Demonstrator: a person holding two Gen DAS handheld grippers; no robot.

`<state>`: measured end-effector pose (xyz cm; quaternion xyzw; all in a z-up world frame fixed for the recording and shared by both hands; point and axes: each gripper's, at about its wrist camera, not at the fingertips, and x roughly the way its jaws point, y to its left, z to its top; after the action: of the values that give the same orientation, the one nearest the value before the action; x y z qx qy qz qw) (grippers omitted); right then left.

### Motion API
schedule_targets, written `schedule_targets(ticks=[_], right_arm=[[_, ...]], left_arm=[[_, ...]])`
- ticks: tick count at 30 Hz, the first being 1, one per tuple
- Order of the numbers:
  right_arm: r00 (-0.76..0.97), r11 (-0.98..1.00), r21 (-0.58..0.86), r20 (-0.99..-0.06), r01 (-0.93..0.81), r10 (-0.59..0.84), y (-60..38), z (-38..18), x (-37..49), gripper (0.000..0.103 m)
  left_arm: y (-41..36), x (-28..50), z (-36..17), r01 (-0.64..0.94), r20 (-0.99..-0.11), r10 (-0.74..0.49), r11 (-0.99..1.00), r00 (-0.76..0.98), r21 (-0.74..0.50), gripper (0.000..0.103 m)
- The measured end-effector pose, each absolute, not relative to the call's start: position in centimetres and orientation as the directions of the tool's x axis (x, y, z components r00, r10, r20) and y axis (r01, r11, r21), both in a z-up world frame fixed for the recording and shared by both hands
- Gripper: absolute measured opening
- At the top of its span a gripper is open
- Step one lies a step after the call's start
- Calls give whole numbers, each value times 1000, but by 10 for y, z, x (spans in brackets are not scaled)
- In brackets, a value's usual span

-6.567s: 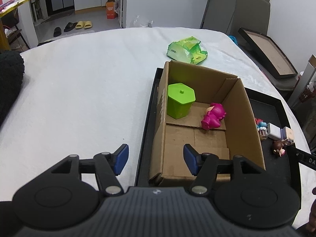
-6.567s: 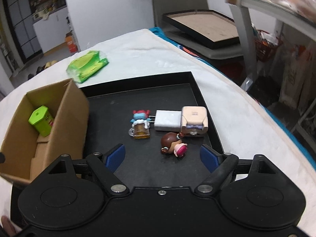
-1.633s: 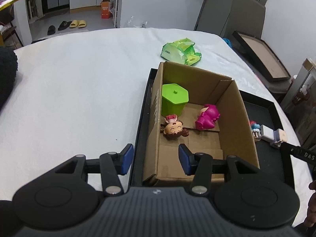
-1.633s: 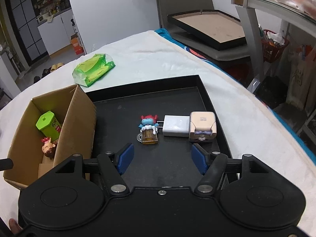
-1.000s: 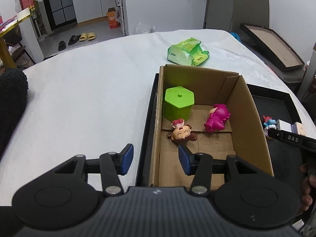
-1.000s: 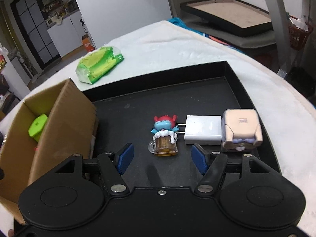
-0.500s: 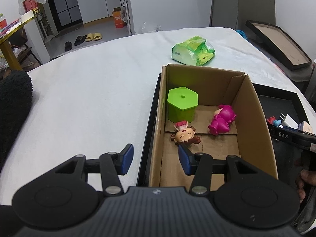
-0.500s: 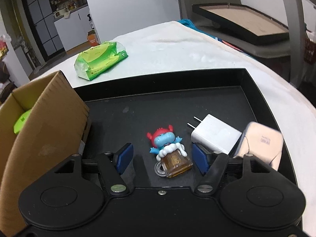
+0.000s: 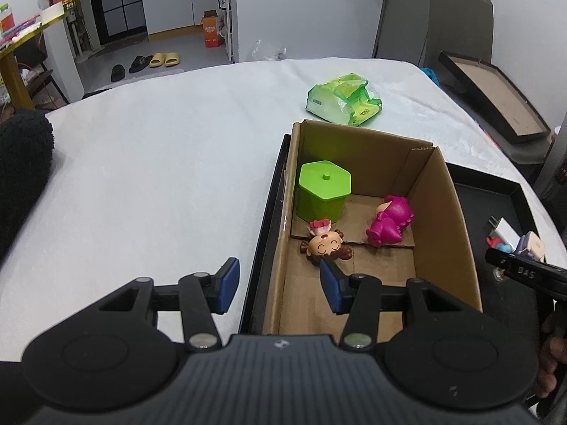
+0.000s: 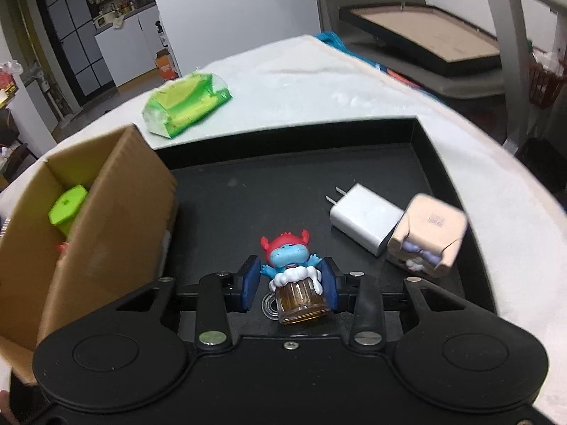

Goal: Organize rigid objects
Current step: 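Carry the mug figure over the box and open the right gripper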

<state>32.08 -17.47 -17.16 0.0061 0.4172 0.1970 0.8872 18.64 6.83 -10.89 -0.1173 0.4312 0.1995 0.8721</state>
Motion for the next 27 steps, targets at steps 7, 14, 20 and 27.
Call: schedule_targets(ticks=[7,14,20,27], right_arm=[[625,914,116,-696,-389,354,-167,-121,300,37],[653,906,81,-667,-416,359,-153,-79,288,37],[654,896,63,-661,-439,367,-133,-60,277,37],[648,881,26,-667,-473,368,-105,-49,265,37]], left_arm=[[76,178,-106,-443,-791,203,892,578,-95,49],[84,169,-105,-433,-785,159,888,599,-151,49],[93,163,-105,-420,-774,120,885,621,-200,49],[98,164,-111,-396,-773,81,889,629,-230,48]])
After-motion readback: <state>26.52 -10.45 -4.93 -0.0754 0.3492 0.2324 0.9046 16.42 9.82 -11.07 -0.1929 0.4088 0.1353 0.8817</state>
